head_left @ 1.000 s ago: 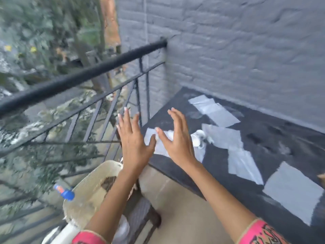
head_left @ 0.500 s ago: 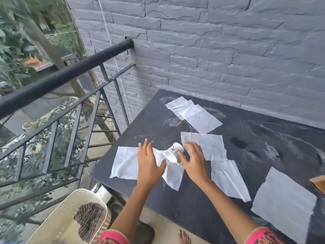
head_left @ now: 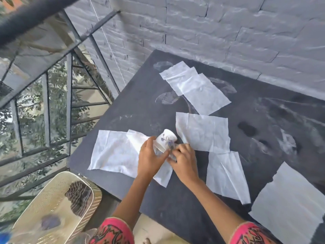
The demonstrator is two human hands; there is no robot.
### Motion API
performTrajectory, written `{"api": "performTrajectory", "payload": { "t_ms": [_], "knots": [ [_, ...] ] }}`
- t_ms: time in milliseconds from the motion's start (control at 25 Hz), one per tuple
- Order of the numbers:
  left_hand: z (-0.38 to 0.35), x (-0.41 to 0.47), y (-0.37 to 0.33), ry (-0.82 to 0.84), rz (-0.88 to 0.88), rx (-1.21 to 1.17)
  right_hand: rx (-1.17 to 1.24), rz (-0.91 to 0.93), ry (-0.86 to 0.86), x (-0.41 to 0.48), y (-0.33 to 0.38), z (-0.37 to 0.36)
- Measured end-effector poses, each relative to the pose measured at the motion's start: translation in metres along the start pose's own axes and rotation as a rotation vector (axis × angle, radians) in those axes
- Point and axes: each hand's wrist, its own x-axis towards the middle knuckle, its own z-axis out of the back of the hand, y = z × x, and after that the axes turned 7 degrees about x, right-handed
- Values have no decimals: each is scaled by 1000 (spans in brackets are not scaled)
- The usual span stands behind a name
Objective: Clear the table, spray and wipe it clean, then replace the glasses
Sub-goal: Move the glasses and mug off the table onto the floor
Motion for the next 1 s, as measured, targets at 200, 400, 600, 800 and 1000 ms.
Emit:
{"api": "performTrajectory", "payload": {
  "t_ms": [200, 400, 600, 800, 1000],
  "knots": [
    [12, 4, -21, -152, 13, -31, 78, 57, -46, 6, 6, 7],
    [50, -3, -30, -208, -77, -144, 268, 73, -181, 11, 34, 26],
    [100, -54, 9, -237, -114, -225, 386, 168, -175, -9, 88, 29],
    [132, -141, 90, -308, 27, -305, 486, 179, 14, -85, 151, -16],
    [131, -234, 188, -307, 265, -313, 598, -60, 334, -178, 180, -93]
  ]
}}
